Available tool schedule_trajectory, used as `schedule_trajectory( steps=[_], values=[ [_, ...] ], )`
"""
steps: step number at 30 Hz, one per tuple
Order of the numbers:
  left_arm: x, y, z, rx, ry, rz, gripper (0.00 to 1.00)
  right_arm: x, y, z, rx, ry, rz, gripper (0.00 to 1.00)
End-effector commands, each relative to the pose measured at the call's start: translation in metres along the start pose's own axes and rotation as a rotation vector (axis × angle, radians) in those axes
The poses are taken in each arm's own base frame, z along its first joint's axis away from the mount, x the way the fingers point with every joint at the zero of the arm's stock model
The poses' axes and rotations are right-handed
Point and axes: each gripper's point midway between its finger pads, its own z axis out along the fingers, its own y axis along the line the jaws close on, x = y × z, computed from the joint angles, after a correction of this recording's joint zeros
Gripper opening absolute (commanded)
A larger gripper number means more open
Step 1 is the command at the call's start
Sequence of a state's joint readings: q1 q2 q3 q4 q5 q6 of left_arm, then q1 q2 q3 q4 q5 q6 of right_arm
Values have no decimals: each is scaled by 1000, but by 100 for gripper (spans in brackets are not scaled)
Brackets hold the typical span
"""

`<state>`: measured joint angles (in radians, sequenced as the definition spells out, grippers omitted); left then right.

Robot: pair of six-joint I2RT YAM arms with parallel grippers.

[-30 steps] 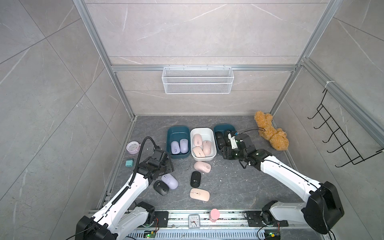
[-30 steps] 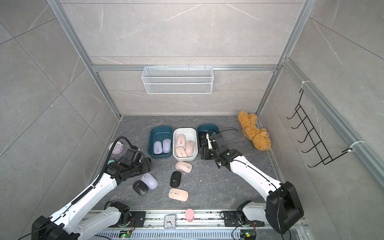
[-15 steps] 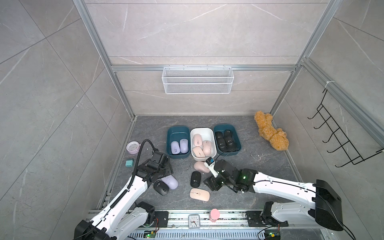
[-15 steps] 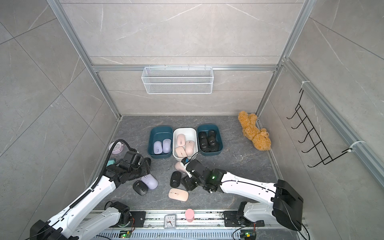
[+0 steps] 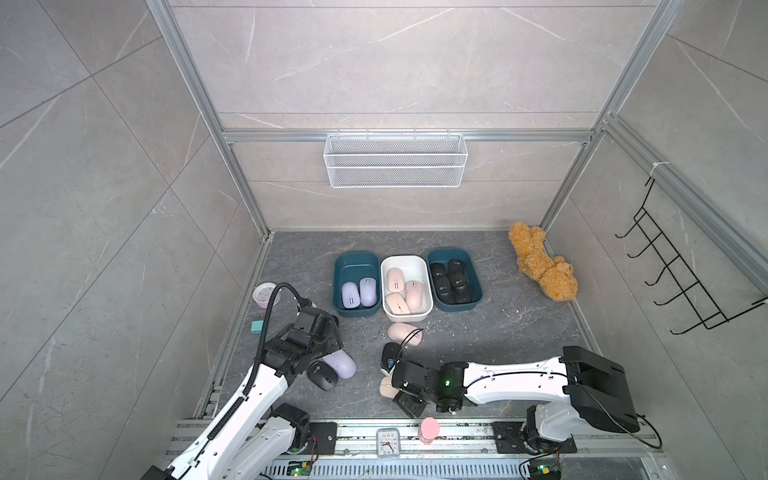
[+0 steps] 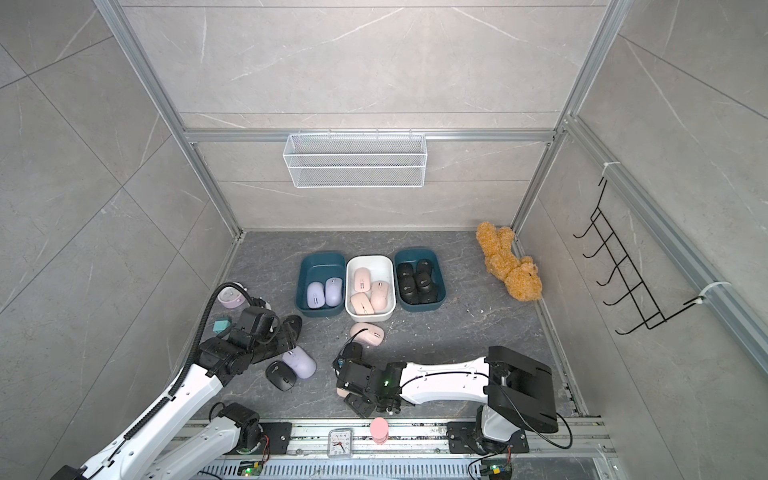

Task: Place the mice by color into the storage box
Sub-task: Pick up the mouse from the center of the board.

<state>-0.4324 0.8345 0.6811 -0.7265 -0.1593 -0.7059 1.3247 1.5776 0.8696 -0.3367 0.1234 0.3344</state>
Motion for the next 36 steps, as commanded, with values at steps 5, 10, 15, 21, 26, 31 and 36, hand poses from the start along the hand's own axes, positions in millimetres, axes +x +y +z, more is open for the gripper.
schedule_trajectory(
  steps=[5,10,15,21,26,31,36],
  values=[
    [-6,3,-4,-12,-38,-12,67,-16,-3,4,57,-27,-48,72],
    [-7,3,-5,-14,-41,-9,67,-14,-4,10,76,-6,-73,72],
    [-8,3,-4,-17,-41,-7,67,-14,-5,15,84,8,-98,73],
    [-9,3,-5,-21,-46,-5,67,-9,-5,22,93,36,-115,72],
    [-10,2,-4,-23,-43,-1,67,-4,-4,28,88,60,-121,72],
    [-10,1,-3,-23,-41,-1,67,0,-5,33,91,75,-124,71],
    [-10,1,-3,-23,-41,1,68,1,-4,34,90,81,-126,68]
  ],
)
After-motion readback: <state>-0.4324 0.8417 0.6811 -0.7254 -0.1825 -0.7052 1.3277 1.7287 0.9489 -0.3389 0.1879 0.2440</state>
